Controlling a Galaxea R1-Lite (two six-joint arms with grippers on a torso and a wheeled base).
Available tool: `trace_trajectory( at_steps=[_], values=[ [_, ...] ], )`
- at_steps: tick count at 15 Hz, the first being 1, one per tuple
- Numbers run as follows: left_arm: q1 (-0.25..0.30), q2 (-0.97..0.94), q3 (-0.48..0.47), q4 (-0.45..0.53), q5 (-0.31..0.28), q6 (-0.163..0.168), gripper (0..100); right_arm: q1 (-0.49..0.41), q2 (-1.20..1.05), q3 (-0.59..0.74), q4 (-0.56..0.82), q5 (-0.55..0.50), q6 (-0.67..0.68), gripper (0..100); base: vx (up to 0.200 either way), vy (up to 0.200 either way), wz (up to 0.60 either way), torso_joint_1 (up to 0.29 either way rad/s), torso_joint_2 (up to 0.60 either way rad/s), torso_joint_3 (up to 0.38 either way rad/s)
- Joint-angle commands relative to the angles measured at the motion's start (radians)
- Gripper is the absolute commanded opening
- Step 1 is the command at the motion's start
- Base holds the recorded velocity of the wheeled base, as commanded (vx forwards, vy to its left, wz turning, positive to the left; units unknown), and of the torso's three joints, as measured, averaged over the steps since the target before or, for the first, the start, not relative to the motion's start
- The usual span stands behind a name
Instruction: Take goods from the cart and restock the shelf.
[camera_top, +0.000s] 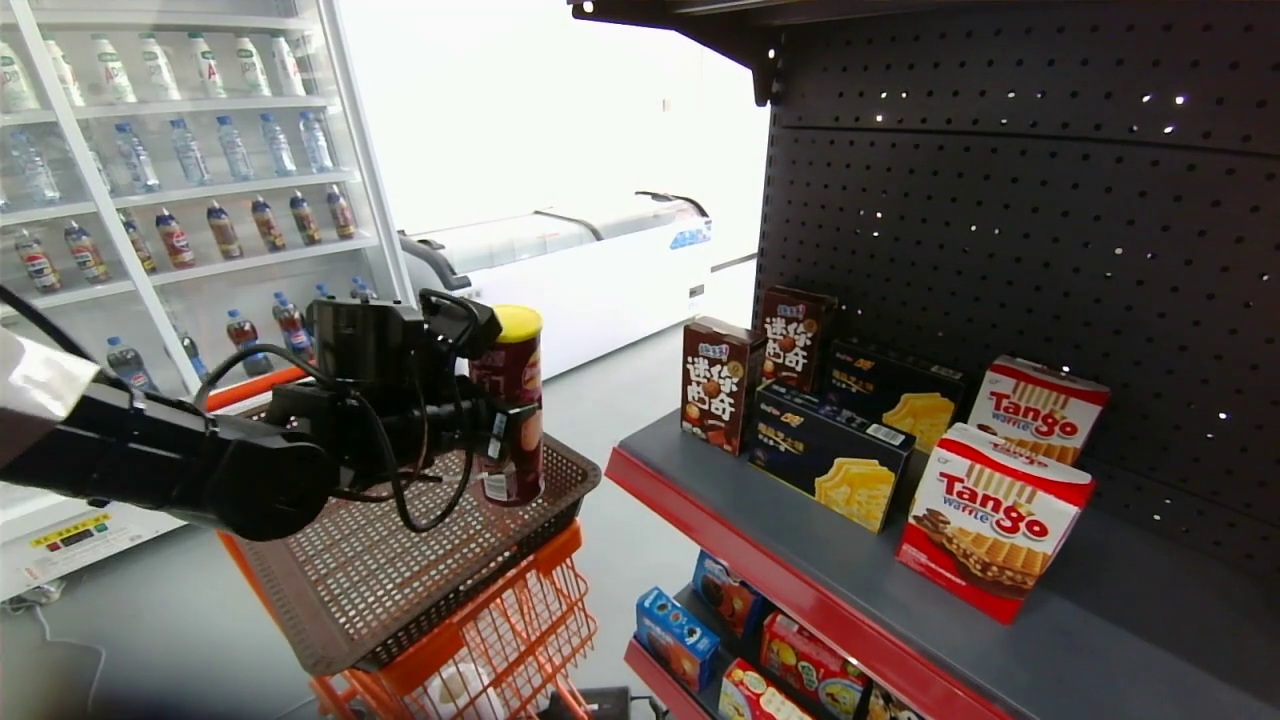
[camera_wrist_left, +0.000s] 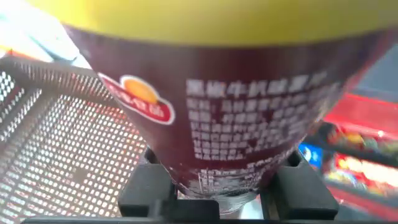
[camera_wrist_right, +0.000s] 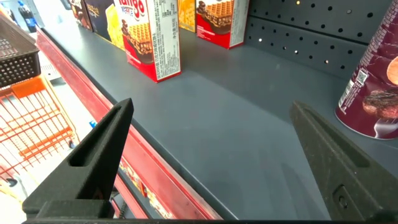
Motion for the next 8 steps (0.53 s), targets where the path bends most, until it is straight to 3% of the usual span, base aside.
trace_trajectory(
  at_steps=[1,2,3,6,8],
  values=[
    [-0.055,-0.142,0.035,0.039,-0.02,-0.004,0,0.0,0.001,0.0,0.0,0.0,-0.001,100,0.0,0.0,0.0,0.0,0.0,0.0],
    [-0.084,-0.199,0.063,0.065,-0.059,-0.08,0,0.0,0.001,0.0,0.0,0.0,0.0,100,0.0,0.0,0.0,0.0,0.0,0.0],
    [-0.091,-0.243,0.084,0.082,-0.074,-0.083,0,0.0,0.001,0.0,0.0,0.0,0.0,100,0.0,0.0,0.0,0.0,0.0,0.0],
    [-0.08,-0.412,0.175,0.185,-0.241,-0.082,0,0.0,0.001,0.0,0.0,0.0,0.0,100,0.0,0.0,0.0,0.0,0.0,0.0],
    [-0.072,-0.498,0.251,0.188,-0.287,-0.088,0,0.0,0.001,0.0,0.0,0.0,0.0,100,0.0,0.0,0.0,0.0,0.0,0.0]
  ],
)
